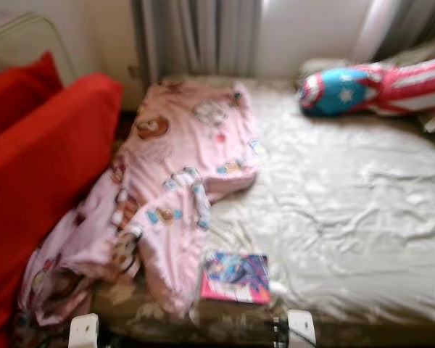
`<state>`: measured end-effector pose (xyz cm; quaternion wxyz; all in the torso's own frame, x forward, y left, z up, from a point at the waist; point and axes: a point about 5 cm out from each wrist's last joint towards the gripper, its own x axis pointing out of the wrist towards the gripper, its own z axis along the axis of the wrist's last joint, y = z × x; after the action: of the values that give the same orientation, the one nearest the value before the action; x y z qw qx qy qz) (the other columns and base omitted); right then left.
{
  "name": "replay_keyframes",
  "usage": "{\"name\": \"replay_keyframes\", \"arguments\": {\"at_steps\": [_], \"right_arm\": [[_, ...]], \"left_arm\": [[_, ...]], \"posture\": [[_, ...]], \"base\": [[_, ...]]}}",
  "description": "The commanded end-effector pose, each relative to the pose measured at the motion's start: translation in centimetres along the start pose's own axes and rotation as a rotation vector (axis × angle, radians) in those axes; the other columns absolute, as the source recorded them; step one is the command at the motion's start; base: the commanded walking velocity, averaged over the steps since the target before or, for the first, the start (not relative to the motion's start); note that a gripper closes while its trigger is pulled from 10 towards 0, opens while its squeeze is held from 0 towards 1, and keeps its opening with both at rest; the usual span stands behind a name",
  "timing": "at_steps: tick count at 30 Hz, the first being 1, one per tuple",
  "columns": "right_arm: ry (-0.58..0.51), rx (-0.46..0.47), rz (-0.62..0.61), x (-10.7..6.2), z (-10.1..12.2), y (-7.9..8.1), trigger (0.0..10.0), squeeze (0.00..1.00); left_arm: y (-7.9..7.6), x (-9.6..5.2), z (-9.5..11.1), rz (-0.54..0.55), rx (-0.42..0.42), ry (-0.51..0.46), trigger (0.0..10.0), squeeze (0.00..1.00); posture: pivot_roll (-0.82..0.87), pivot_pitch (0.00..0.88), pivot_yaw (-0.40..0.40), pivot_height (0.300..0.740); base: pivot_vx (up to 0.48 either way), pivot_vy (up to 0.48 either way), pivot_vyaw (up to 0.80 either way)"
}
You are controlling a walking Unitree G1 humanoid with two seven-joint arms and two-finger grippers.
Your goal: Clean up the room
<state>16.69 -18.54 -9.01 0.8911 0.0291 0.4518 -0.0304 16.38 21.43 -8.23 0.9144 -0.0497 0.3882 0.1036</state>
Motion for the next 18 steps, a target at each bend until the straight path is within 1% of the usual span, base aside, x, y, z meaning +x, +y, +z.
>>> {"name": "replay_keyframes", "arguments": {"at_steps": [1, 10, 18], "right_arm": [[-0.044, 0.08, 0.014, 0.78, 4.07, -0.52, 10.0, 0.0], [-0.051, 0.081, 0.011, 0.78, 4.09, -0.46, 10.0, 0.0], [-0.043, 0.064, 0.002, 0.79, 4.01, -0.46, 10.0, 0.0]], "left_arm": [[-4.83, 2.31, 6.58, -0.14, 0.103, -0.046, 10.0, 0.0], [-4.77, 2.3, 6.55, -0.142, 0.093, -0.046, 10.0, 0.0], [-4.69, 2.29, 6.5, -0.142, 0.095, -0.045, 10.0, 0.0]], "posture": [[0.04, 0.0, -0.056, 0.74], [0.04, 0.0, -0.05, 0.74], [0.04, 0.0, -0.046, 0.74]], "base": [[0.0, 0.0, 0.0], [0.0, 0.0, 0.0], [0.0, 0.0, 0.0]]}}
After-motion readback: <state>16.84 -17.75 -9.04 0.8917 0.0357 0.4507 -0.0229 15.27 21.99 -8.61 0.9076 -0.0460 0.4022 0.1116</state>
